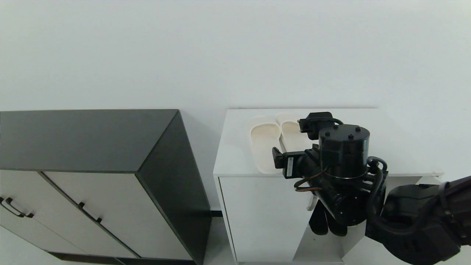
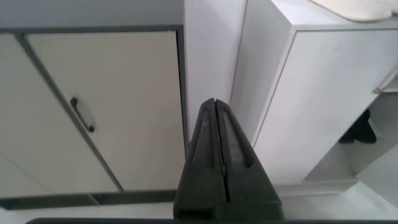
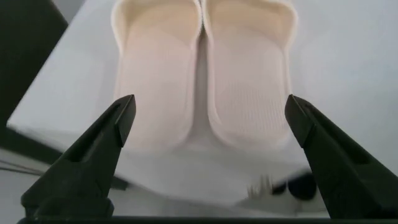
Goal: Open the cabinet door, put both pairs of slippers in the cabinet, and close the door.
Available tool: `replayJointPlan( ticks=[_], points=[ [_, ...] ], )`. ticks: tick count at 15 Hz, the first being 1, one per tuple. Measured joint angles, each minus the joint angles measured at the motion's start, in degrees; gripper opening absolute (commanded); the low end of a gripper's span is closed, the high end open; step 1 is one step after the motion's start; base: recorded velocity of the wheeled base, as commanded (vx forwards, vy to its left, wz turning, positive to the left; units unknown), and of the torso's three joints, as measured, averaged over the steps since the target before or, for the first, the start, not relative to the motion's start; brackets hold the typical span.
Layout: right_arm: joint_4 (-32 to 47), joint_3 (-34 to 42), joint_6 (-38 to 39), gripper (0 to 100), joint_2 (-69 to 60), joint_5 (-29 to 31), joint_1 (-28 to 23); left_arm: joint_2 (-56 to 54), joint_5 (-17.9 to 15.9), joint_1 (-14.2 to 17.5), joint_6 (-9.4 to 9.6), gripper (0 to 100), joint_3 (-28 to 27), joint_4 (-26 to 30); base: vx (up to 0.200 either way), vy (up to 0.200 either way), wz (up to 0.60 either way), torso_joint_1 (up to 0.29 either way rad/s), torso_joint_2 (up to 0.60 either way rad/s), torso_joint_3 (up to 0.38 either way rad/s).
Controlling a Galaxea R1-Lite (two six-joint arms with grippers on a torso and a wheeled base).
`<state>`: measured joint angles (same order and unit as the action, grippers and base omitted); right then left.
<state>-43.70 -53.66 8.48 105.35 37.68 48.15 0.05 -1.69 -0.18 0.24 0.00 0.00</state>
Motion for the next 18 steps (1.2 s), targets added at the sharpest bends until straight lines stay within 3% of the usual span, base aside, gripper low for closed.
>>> replayJointPlan(
  ticks=[5, 14, 15, 18],
  points=[
    [-4.02, -0.63, -3.29, 100, 5.29, -4.78, -2.76, 0.00, 0.02, 0.00, 0.02, 0, 0.00, 0.00, 0.000, 0.000, 0.00, 0.000, 0.00, 0.000],
    [-3.21, -11.98, -3.43, 100, 12.90, -7.77, -7.08, 0.00, 0.04, 0.05, 0.00, 0, 0.00, 0.00, 0.000, 0.000, 0.00, 0.000, 0.00, 0.000],
    [-2.33, -12.65, -3.49, 0, 13.34, -7.80, -7.09, 0.00, 0.02, -0.02, 0.00, 0, 0.00, 0.00, 0.000, 0.000, 0.00, 0.000, 0.00, 0.000],
    [-1.80, -13.48, -3.49, 0, 14.06, -7.80, -7.19, 0.00, 0.04, 0.00, 0.00, 0, 0.00, 0.00, 0.000, 0.000, 0.00, 0.000, 0.00, 0.000]
  ],
)
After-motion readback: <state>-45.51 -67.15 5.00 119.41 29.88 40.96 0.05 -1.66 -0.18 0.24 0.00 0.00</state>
